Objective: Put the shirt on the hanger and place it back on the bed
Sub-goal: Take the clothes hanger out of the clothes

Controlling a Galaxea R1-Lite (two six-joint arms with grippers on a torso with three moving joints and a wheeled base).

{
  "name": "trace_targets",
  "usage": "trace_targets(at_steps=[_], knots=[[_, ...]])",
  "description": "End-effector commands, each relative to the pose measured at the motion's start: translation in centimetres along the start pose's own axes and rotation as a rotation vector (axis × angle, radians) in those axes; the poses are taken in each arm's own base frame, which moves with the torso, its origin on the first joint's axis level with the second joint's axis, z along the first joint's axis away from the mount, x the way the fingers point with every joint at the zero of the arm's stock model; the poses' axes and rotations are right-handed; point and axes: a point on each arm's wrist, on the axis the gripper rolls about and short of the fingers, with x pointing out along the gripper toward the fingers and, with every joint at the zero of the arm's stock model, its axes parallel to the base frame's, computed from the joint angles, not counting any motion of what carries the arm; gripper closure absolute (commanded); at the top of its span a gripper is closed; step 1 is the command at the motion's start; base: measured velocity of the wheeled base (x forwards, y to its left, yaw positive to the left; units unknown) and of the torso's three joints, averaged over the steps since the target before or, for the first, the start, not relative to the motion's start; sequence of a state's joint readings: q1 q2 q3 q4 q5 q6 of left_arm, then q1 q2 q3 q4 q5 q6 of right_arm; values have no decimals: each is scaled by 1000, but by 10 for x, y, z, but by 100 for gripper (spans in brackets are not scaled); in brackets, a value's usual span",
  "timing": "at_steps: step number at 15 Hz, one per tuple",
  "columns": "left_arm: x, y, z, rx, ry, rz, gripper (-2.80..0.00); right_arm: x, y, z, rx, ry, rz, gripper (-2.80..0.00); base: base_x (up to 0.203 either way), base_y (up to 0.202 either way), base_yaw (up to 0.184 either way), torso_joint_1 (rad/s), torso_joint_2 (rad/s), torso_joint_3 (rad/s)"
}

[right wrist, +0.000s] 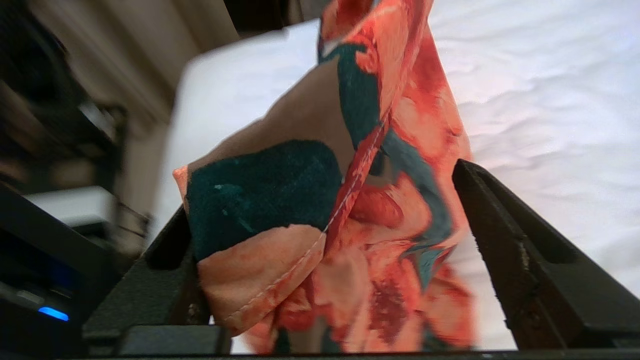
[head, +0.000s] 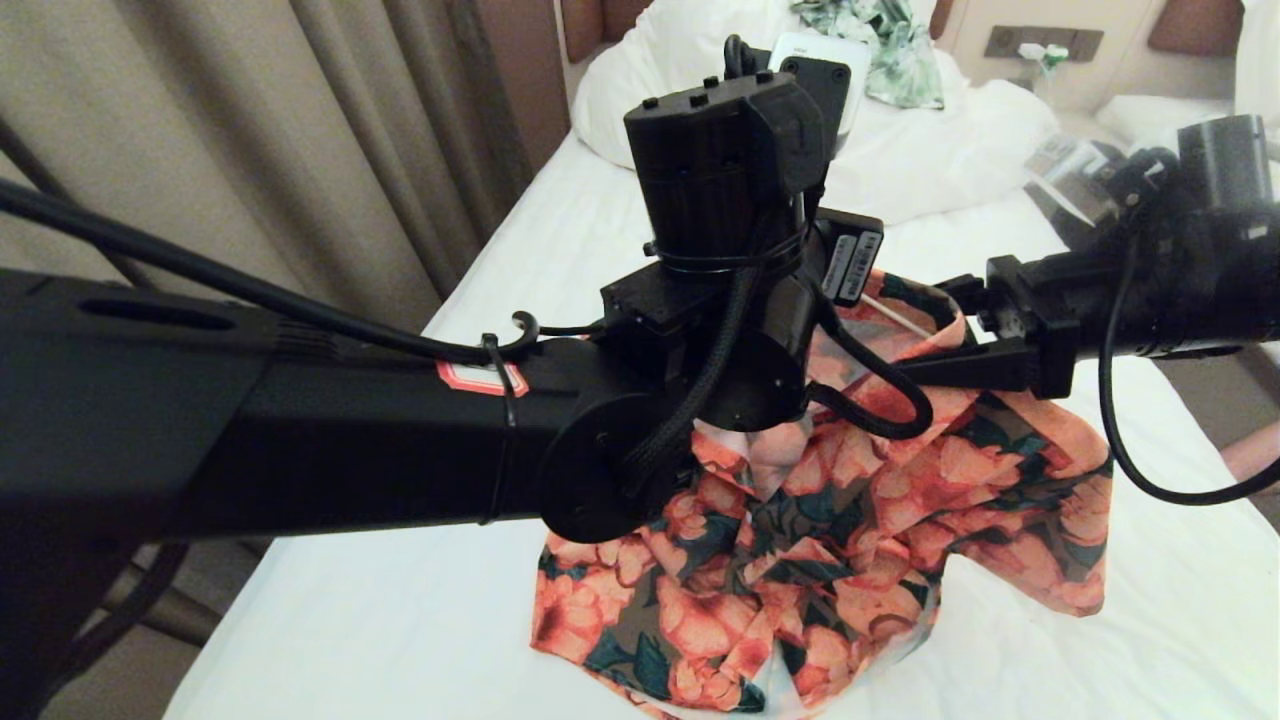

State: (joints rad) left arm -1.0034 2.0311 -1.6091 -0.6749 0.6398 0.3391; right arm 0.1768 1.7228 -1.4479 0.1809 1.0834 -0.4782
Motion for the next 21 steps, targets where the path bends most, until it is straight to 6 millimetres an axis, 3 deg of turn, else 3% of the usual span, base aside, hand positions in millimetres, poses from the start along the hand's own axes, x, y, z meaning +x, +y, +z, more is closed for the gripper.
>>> trace_targets(at_steps=[1,9,17,21], knots=[[1,-1,-2,4,3,4,0,-6,8,13,37,-27,2,-280,0,0,0,0,0,0],[2,2,0,0,1,17,0,-13,18,9,64,-19,13,-280,0,0,0,0,0,0],[3,0,-4,7,12,25,0,-37,19,18,235,-34,13,-280,0,0,0,0,0,0],[7,-4,-7,8,12,24,0,-34,21,16,271,-26,33,-280,0,0,0,0,0,0]])
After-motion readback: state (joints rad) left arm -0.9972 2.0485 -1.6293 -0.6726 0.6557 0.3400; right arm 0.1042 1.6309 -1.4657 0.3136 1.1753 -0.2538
